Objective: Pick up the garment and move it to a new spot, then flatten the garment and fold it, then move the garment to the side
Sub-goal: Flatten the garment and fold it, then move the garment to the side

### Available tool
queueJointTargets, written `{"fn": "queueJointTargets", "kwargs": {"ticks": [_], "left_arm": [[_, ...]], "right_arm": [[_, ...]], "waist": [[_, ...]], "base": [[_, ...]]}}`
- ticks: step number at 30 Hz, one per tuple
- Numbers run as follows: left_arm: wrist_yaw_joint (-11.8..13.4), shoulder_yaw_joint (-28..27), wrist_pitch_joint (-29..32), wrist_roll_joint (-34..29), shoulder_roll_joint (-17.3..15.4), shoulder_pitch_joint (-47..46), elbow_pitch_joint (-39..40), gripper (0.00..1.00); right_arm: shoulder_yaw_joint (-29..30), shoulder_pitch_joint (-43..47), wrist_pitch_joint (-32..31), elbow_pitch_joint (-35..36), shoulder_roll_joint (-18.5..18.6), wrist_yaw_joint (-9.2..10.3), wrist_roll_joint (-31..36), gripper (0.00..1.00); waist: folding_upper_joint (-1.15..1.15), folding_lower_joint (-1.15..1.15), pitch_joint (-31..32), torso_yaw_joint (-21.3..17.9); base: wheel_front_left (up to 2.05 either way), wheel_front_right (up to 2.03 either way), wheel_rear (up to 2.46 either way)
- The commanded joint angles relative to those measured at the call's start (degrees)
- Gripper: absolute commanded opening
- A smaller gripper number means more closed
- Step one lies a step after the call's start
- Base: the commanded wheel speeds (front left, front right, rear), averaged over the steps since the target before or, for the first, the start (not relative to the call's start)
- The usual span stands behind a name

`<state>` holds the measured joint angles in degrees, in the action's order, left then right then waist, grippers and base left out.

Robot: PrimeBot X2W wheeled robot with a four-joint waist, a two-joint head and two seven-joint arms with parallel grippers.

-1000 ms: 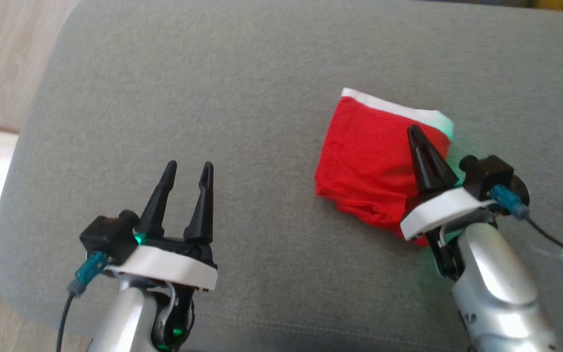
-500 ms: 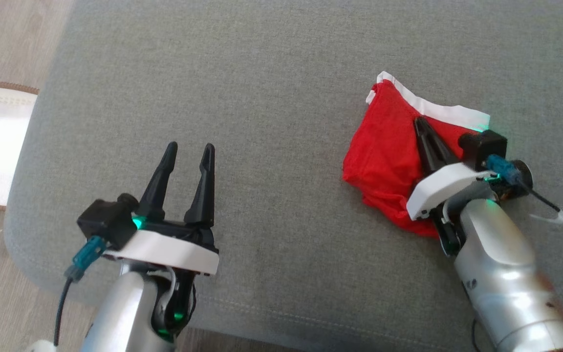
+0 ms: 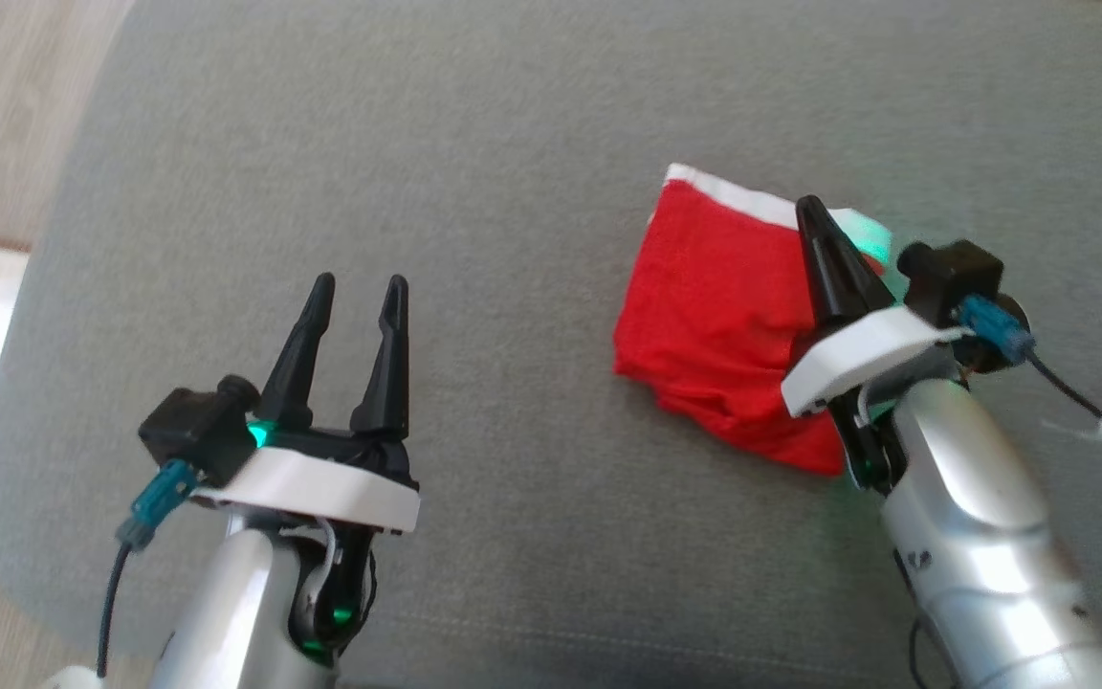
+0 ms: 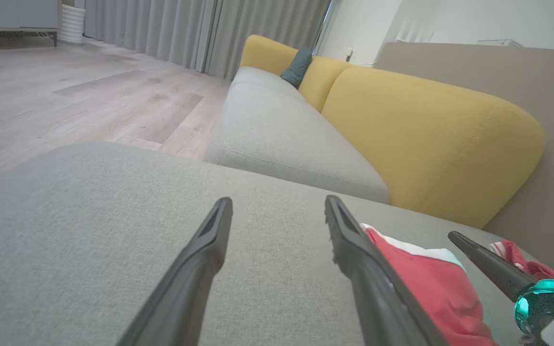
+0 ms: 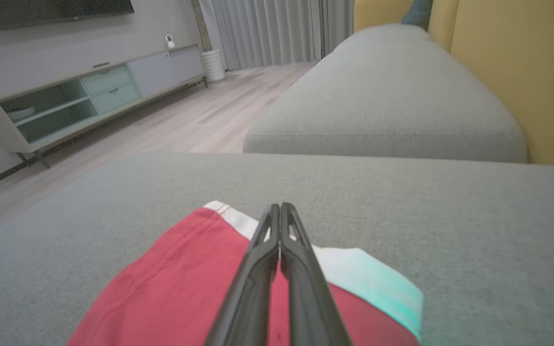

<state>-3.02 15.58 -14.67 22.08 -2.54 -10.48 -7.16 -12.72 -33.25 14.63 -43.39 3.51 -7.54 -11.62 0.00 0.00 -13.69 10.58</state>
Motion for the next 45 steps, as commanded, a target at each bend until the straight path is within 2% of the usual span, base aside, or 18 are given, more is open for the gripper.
{"fn": "queueJointTargets", "kwargs": {"ticks": [1, 6, 16, 17, 18, 19, 28, 37, 45], "left_arm": [[0.1, -2.5, -0.3, -0.4, -0.3, -0.1, 2.3, 1.00], [0.4, -3.6, -0.3, -0.5, -0.3, 0.9, 3.1, 1.00], [0.9, -4.6, -0.3, -0.8, -0.3, 2.6, 4.2, 1.00], [0.9, -4.6, -0.3, -0.9, -0.3, 2.7, 4.3, 1.00], [0.9, -4.6, -0.3, -1.0, -0.3, 2.9, 4.3, 1.00], [0.9, -4.6, -0.3, -1.0, -0.3, 3.1, 4.3, 1.00], [0.5, -3.3, -0.3, -1.5, -0.3, 4.7, 2.4, 1.00], [0.5, -3.4, -0.3, -1.7, -0.3, 4.6, 2.5, 1.00], [0.1, -2.6, -0.3, -1.6, -0.3, 4.2, 2.6, 1.00]], "right_arm": [[-0.5, 1.5, 0.4, 4.0, -0.6, 0.05, -0.2, 0.00], [2.1, 6.7, 0.4, 11.2, -0.6, 0.05, 0.6, 0.00], [7.0, 16.6, 0.4, 20.0, -0.6, 0.05, 1.1, 0.00], [7.3, 17.5, 0.4, 20.8, -0.6, 0.05, 1.0, 0.29], [7.7, 18.3, 0.4, 21.5, -0.6, 0.05, 0.9, 0.83], [8.1, 19.1, 0.4, 22.2, -0.6, 0.05, 0.6, 1.00], [9.0, 24.7, 0.4, 25.2, -0.6, 0.05, -1.3, 1.00], [8.9, 25.2, 0.4, 24.8, -0.6, 0.05, -1.9, 1.00], [4.9, 22.9, -1.5, 21.4, -0.6, 0.05, -5.4, 1.00]], "waist": [[0.00, 0.00, 2.6, -2.3], [0.00, 0.00, 5.7, -5.1], [0.00, 0.00, 8.6, -8.8], [0.00, 0.00, 8.7, -9.2], [0.00, 0.00, 8.9, -9.5], [0.00, 0.00, 9.1, -9.7], [0.00, 0.00, 10.2, -10.9], [0.00, 0.00, 9.9, -10.9], [0.00, 0.00, 7.9, -9.0]], "base": [[0.00, 0.00, 0.00], [0.00, 0.00, 0.00], [0.00, 0.00, 0.00], [0.00, 0.00, 0.00], [0.00, 0.00, 0.00], [0.00, 0.00, 0.00], [0.00, 0.00, 0.00], [0.00, 0.00, 0.00], [0.00, 0.00, 0.00]]}}
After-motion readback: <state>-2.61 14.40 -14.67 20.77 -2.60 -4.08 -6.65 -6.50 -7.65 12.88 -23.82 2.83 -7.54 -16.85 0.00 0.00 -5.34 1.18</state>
